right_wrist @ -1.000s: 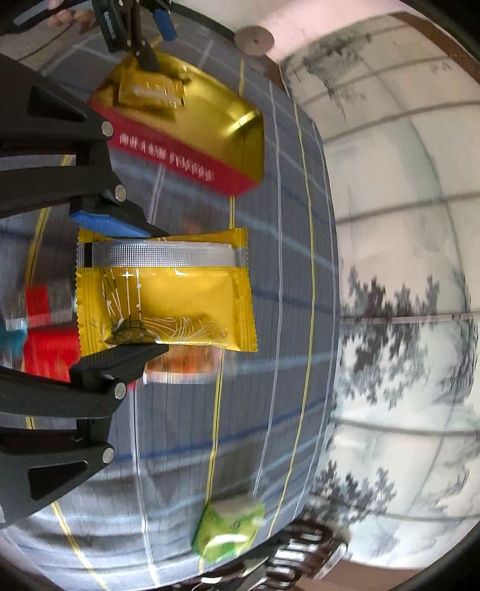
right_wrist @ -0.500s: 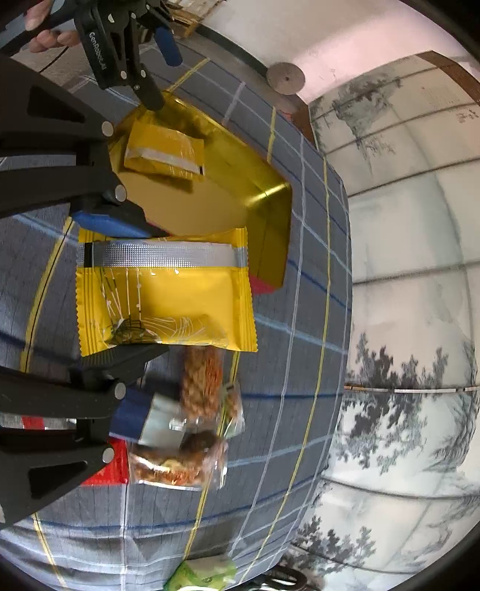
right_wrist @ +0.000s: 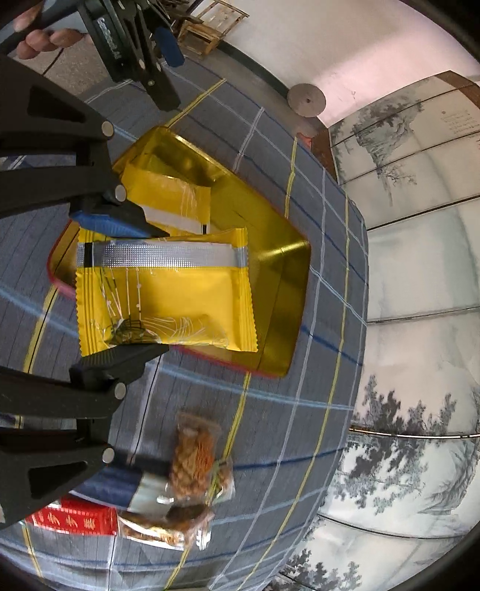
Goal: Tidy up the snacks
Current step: 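Carry the large yellow packet into the gold tin and open the right gripper, then grasp the red packet with gold characters with the right gripper and lift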
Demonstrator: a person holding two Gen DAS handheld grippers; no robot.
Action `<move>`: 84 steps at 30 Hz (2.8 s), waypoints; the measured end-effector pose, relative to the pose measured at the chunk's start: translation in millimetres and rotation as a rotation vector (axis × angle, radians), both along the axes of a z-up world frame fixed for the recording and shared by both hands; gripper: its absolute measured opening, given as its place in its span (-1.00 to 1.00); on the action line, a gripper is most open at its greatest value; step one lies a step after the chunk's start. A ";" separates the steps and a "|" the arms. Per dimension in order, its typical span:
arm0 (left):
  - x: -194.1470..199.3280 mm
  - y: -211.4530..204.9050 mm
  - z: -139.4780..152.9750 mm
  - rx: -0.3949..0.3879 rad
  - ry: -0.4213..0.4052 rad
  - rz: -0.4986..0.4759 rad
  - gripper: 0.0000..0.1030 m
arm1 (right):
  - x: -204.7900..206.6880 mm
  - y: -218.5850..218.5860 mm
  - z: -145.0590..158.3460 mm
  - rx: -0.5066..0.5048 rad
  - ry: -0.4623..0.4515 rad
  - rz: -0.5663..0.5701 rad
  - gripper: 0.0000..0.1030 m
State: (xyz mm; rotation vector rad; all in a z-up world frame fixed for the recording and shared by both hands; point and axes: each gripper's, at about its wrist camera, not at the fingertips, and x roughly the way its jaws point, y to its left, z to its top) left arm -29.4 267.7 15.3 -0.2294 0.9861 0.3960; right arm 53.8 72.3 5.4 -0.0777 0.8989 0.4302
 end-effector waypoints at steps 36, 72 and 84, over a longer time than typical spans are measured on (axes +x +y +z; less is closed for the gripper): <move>-6.3 25.7 -16.5 -0.062 0.047 0.039 0.72 | 17.0 53.3 -46.8 -0.041 0.128 0.007 0.03; 36.8 -120.4 0.8 -0.025 0.040 -0.280 0.72 | -2.4 -179.9 -8.0 -0.141 0.028 -0.222 0.17; 57.7 -182.3 -11.6 -0.002 0.091 -0.403 0.72 | -1.2 -224.8 -57.6 -0.172 0.169 -0.260 0.17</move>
